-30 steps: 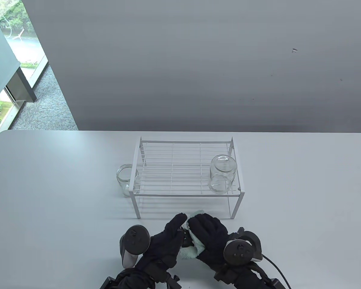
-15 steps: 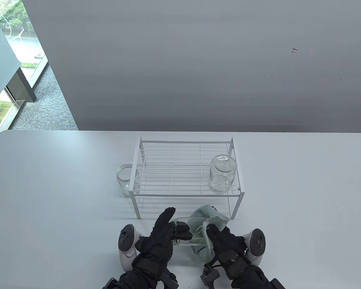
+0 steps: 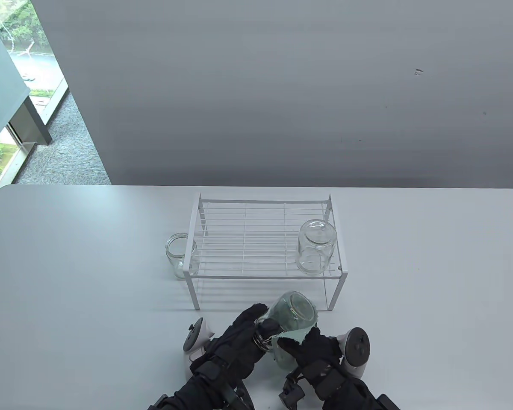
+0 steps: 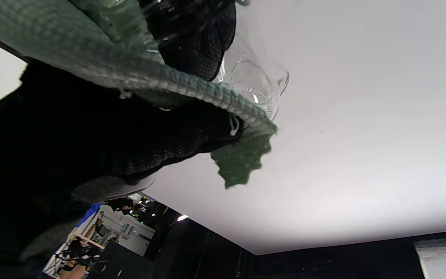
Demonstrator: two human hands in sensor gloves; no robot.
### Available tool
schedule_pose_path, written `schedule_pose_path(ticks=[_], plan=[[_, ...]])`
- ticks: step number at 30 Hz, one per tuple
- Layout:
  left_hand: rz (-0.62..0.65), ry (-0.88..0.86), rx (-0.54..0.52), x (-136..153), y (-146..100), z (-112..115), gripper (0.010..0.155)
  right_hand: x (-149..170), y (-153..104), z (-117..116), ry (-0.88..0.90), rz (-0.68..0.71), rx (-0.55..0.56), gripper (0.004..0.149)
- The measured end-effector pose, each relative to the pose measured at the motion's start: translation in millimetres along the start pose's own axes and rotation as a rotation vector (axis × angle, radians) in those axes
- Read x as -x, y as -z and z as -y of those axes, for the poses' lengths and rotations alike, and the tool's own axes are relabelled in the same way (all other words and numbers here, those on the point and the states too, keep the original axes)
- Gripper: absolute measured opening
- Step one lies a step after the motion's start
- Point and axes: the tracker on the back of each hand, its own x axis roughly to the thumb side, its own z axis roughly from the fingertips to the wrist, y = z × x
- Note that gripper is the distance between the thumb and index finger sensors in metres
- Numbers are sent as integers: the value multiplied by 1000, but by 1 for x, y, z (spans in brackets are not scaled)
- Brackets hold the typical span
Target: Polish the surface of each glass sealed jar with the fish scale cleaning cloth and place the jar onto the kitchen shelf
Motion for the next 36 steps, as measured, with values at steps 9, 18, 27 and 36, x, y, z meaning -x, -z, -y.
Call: schedule_pose_path(ticks=[9, 18, 27, 36], plan=[[-29, 725, -85, -25, -4, 5, 76, -6, 2, 18, -108, -35, 56, 103], [-21, 723, -18, -21, -4, -1, 103, -4, -2, 0, -86, -109, -118, 87], [-126, 527, -49, -10, -4, -13, 113, -13, 1, 1, -155, -80, -71, 62], [-24, 450, -97, -31, -6, -24, 111, -20, 5, 7, -192, -8, -149, 51]])
